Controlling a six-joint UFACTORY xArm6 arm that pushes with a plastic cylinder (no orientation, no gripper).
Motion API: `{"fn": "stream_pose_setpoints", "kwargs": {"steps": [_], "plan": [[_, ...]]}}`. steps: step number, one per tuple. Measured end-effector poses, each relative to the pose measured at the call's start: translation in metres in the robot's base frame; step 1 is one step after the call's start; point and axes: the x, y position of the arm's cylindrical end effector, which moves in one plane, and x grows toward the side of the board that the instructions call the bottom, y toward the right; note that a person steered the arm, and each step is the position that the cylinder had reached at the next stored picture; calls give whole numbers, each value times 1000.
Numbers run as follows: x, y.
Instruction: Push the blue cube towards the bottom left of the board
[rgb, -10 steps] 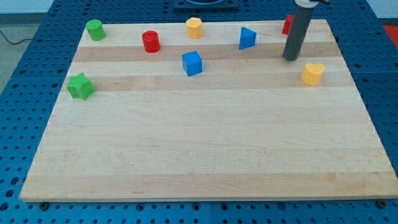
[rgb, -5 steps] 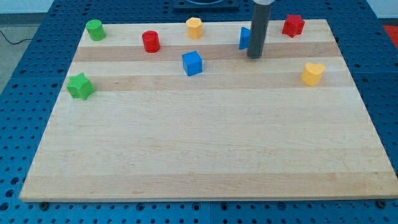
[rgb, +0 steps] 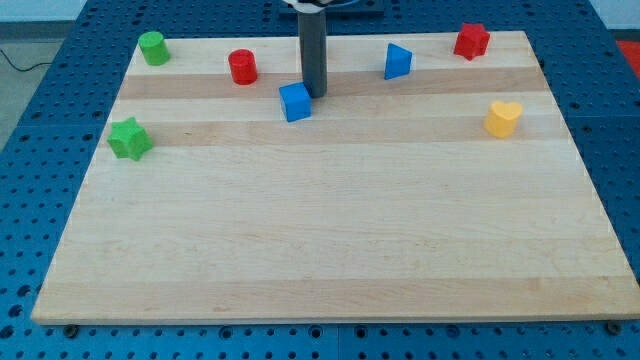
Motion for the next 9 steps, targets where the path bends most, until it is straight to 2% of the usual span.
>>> {"fn": "stream_pose_setpoints", "kwargs": {"steps": [1, 6, 7, 8, 9], "plan": [[2, -32], [183, -125], [202, -139], [190, -134], [185, -105]]}}
